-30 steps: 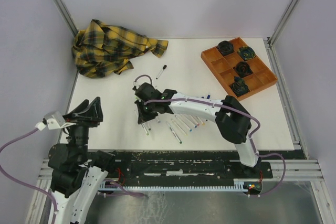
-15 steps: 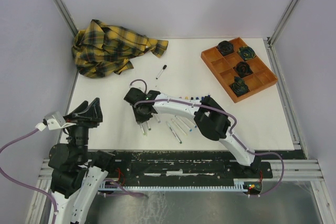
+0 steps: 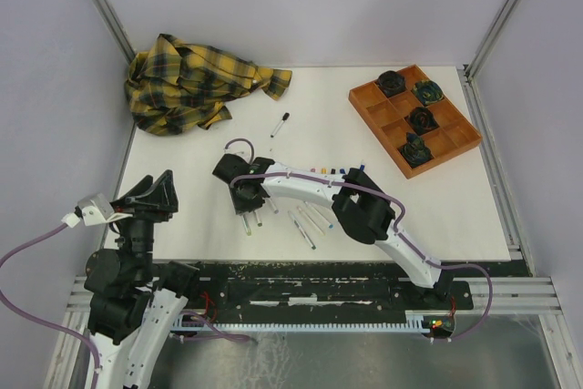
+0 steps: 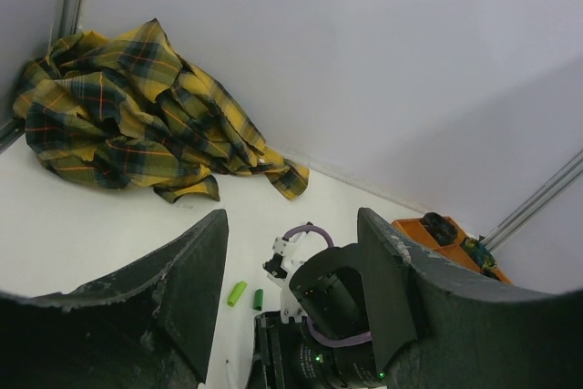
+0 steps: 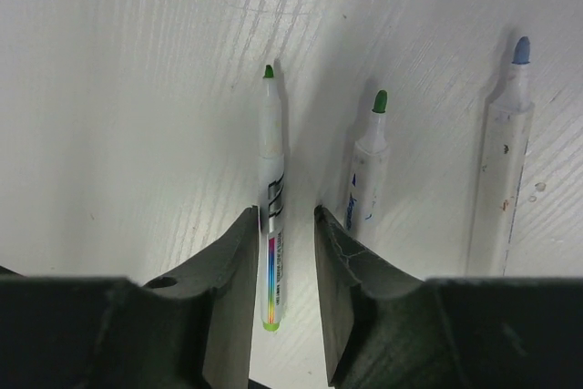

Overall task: Open the pen caps
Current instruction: Place the pen at the center of the board.

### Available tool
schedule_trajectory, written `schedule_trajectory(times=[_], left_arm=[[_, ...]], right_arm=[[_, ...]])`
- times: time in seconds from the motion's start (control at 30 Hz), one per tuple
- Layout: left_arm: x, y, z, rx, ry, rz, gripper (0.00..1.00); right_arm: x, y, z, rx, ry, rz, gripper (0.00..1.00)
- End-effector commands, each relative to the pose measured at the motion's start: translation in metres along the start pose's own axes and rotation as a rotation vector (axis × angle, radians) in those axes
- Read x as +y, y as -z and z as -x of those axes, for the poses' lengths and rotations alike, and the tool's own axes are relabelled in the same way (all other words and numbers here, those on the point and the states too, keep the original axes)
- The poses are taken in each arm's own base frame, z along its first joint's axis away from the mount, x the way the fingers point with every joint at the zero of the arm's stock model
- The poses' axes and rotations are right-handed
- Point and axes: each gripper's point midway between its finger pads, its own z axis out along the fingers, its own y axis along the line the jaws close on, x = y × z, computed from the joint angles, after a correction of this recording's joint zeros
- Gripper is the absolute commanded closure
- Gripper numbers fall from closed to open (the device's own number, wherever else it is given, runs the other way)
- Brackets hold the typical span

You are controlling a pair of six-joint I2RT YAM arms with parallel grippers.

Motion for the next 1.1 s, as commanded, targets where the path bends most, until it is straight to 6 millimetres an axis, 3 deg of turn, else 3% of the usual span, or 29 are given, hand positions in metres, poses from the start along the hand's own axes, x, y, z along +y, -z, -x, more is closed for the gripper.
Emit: schedule_trajectory(times=[0.0, 0.2, 0.4, 0.53, 0.63, 0.77, 0.87, 1.07], left_arm=[[-0.003, 0.000, 0.007, -0.026, -0.027, -0.019, 0.36], [-0.004, -0.001, 0.005, -0.022, -0.028, -0.024, 0.36], [-0.004, -0.001, 0.004, -0.020, -0.029, -0.027, 0.36], [-0.007, -0.002, 0.002, -0.014, -0.030, -0.045, 0.37], [-0.010, -0.005, -0.001, -0.006, -0.030, -0.056, 0.36], [-0.021, -0.011, -0.017, 0.045, 0.024, -0.101, 0.35], [-0.033, -0.017, -0.045, 0.125, 0.128, -0.151, 0.32], [-0.055, -0.034, -0.117, 0.275, 0.338, -0.267, 0.25]], right_arm=[[-0.001, -0.002, -0.003, 0.006, -0.007, -0.019, 0.62], [0.017, 0.015, 0.008, -0.005, 0.026, 0.066, 0.60], [0.037, 0.068, 0.035, -0.073, 0.071, 0.198, 0.59], [0.032, 0.106, 0.052, -0.131, 0.101, 0.252, 0.59], [0.019, 0.130, 0.058, -0.158, 0.143, 0.299, 0.59], [-0.002, 0.160, 0.057, -0.140, 0.239, 0.503, 0.59], [-0.026, 0.193, 0.054, -0.128, 0.333, 0.736, 0.60], [-0.098, 0.245, 0.047, -0.161, 0.455, 0.859, 0.60]])
